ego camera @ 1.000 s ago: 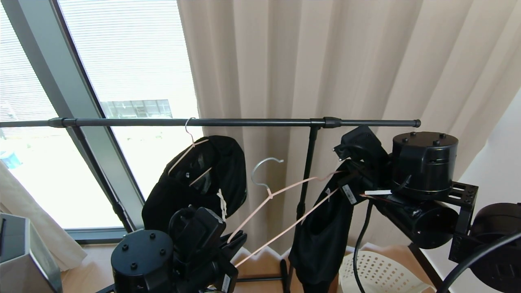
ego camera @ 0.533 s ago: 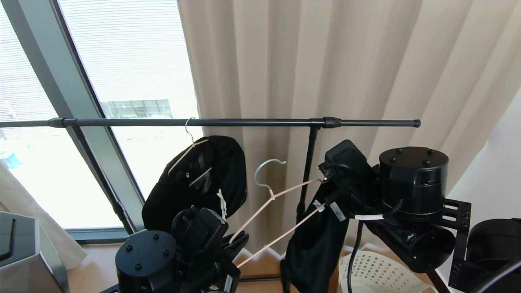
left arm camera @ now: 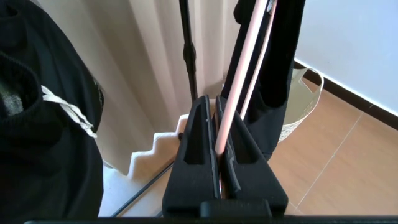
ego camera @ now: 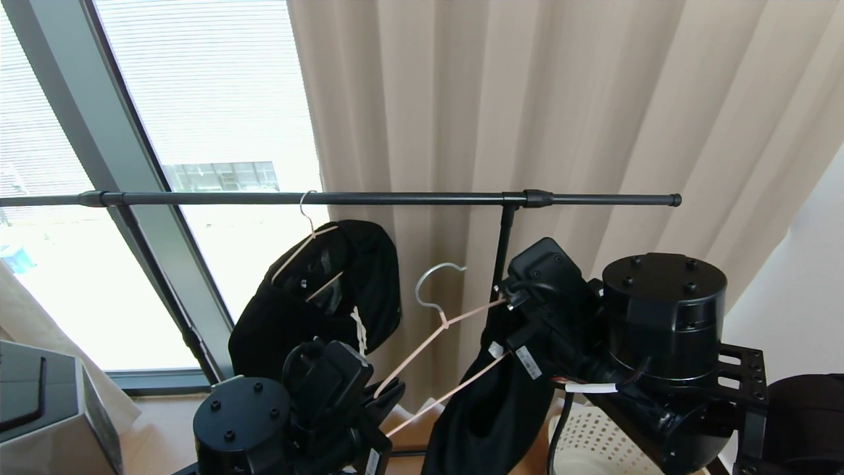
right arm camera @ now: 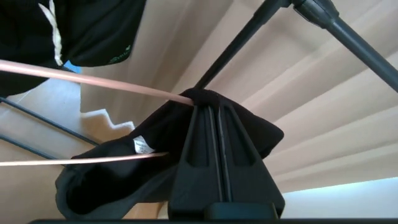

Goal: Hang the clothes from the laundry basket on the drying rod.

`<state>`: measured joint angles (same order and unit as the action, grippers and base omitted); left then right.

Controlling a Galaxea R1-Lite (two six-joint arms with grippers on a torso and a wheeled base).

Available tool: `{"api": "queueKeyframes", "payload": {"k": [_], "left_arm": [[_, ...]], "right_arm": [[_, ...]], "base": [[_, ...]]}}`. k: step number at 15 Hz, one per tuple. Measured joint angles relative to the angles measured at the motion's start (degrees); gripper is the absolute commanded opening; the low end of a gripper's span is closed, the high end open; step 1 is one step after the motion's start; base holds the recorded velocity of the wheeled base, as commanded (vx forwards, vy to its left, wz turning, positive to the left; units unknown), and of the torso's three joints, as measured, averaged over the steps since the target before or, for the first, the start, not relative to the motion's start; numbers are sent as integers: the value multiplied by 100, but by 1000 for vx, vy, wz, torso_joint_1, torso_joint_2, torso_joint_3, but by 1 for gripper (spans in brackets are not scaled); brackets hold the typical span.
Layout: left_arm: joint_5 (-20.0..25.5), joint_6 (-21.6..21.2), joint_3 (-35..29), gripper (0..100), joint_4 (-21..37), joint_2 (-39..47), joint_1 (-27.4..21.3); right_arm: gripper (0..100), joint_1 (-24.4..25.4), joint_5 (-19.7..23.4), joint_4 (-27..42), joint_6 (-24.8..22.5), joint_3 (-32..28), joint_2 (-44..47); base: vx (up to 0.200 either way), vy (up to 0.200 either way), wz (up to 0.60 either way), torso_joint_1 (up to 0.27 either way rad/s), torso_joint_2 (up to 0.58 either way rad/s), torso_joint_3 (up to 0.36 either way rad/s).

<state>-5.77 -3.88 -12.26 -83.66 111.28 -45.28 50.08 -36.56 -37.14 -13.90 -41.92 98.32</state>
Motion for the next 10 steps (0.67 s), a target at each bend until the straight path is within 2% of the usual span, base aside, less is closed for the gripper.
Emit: {"api": "queueKeyframes", "payload": {"k": [4,6,10], "left_arm": [[-2,0,13,0,-17,55,-12],[0,0,15,0,-113,68,-34],[-9,0,30,0,-124,79,-39]], "right_arm": [[0,319,0,-73,244,-66,-6],[0,494,-24,-594,317,-96,11],[0,859,-11,-867,589,-72,2]], "base": [[0,0,0,0,0,0],[0,0,0,0,0,0],[0,0,0,0,0,0]]}}
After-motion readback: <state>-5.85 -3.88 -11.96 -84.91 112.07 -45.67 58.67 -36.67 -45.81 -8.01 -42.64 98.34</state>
